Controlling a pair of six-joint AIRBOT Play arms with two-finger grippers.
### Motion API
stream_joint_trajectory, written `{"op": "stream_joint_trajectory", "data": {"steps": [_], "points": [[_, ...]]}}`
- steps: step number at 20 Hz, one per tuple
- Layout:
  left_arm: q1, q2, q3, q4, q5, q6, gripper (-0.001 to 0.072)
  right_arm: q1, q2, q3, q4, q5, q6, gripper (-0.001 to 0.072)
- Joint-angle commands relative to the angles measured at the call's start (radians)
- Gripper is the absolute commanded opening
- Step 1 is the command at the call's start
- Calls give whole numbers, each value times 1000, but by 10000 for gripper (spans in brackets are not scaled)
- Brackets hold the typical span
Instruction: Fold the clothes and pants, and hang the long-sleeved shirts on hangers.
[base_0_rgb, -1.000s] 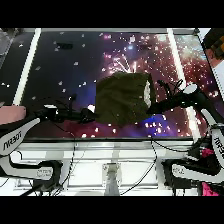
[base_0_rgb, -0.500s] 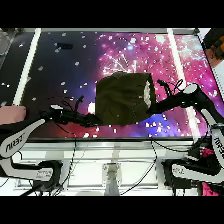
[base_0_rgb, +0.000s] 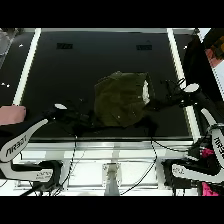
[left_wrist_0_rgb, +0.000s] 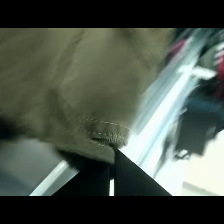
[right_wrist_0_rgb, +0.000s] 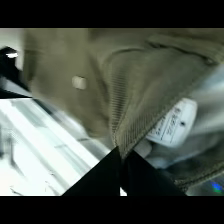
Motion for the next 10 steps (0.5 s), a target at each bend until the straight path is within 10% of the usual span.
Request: {"op": "stream_joint_trajectory", "data": {"steps": [1, 5, 10], "points": [[35, 92, 153, -148, -12, 0, 12, 0, 1, 29, 210, 75, 0, 15], [93, 209, 605, -69, 199, -98, 12, 0, 15, 156, 652, 32, -8, 15], [101, 176, 1052, 193, 416, -240, 12, 53, 34, 366, 686, -390, 3, 17]]}}
